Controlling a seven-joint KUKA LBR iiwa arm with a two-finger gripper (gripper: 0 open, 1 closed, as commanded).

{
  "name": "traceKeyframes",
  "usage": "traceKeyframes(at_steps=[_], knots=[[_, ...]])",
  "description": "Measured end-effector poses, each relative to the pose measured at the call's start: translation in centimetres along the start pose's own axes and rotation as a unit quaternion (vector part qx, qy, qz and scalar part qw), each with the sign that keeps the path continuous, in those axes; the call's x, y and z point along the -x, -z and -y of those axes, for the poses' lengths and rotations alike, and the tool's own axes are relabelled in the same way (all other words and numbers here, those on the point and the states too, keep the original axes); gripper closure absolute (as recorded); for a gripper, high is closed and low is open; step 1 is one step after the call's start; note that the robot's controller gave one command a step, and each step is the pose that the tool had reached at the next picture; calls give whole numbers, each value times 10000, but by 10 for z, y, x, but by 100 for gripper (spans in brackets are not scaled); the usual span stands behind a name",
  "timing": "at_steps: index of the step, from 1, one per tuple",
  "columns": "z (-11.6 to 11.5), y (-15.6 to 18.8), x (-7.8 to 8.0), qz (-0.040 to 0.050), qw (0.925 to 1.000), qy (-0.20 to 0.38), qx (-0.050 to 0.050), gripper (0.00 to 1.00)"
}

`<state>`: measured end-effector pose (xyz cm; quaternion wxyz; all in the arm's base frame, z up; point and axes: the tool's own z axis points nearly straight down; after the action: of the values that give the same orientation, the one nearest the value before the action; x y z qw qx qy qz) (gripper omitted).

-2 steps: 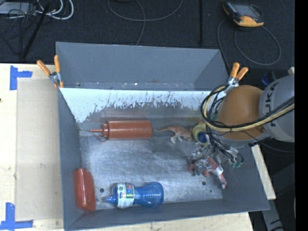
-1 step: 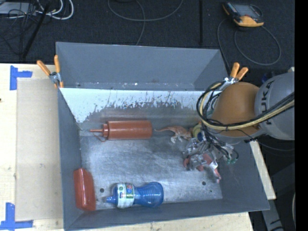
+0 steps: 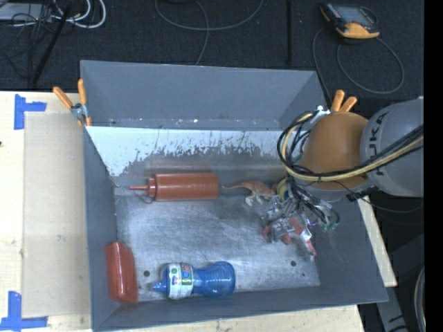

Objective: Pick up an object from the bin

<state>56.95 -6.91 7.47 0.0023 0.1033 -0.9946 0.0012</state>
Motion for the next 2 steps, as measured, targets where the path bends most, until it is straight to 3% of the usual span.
traceKeyframes(at_steps=[1,2], knots=[[7,43,0,-2,10000,-15,26,100],[28,54,-9,74,10000,-13,-7,100]])
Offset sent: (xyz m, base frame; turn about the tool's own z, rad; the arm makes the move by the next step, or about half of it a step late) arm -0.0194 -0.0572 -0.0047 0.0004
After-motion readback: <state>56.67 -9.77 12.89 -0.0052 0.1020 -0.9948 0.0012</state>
